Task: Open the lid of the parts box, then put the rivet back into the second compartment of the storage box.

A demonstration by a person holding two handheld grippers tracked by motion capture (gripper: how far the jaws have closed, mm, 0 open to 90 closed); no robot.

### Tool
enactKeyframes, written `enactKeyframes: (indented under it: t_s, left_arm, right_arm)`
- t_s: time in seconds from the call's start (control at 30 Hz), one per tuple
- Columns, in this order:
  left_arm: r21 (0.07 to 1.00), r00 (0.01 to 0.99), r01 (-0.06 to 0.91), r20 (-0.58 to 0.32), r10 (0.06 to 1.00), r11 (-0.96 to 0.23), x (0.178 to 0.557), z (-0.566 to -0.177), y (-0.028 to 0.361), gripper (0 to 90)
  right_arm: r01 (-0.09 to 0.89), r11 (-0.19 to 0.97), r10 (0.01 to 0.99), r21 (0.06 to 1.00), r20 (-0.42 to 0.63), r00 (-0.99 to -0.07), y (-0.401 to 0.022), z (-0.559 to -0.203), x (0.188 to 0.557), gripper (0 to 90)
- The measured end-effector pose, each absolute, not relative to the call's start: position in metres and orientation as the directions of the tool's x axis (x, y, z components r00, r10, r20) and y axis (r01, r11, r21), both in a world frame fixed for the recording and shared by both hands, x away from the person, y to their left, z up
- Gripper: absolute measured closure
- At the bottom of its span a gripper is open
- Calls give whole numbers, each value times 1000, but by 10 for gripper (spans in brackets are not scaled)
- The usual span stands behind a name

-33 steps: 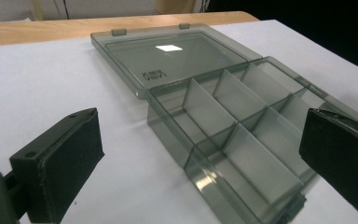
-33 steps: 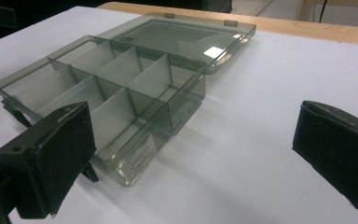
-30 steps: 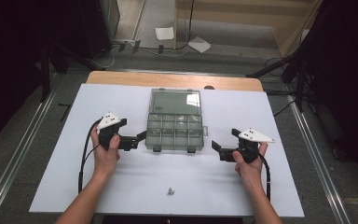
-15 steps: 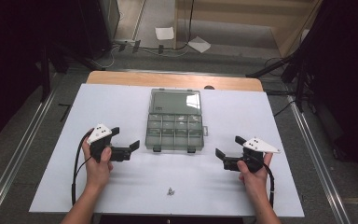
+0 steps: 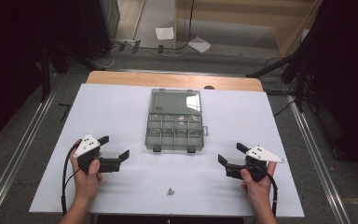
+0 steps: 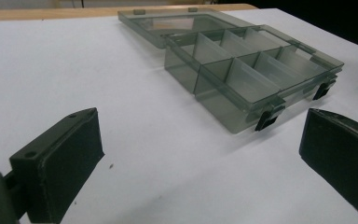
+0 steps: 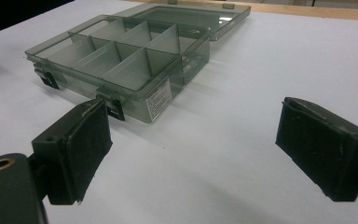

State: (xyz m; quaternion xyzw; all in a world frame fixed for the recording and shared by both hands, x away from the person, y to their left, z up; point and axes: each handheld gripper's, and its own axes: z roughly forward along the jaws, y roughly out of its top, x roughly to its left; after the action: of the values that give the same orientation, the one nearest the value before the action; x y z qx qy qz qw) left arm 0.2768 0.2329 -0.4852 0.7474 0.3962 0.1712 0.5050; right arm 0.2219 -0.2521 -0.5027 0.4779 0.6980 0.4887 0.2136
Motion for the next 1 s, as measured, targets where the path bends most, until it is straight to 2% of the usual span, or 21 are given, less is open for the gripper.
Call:
enactKeyframes:
  t_s: [0.3, 0.5, 1.0]
  left_arm:
    - [905, 604, 399, -141, 784, -145, 260, -483, 251, 0]
    - [907, 581, 401, -146, 801, -127, 252, -483, 264, 0]
    - [908, 562, 398, -130, 817, -129, 244, -485, 280, 0]
  right_arm:
    - [456, 106, 879, 884, 131, -459, -249, -501, 215, 111]
    - [465, 82, 876, 882, 158, -455, -250, -496, 215, 129]
    - [478, 155, 811, 865, 164, -561, -220, -474, 218, 145]
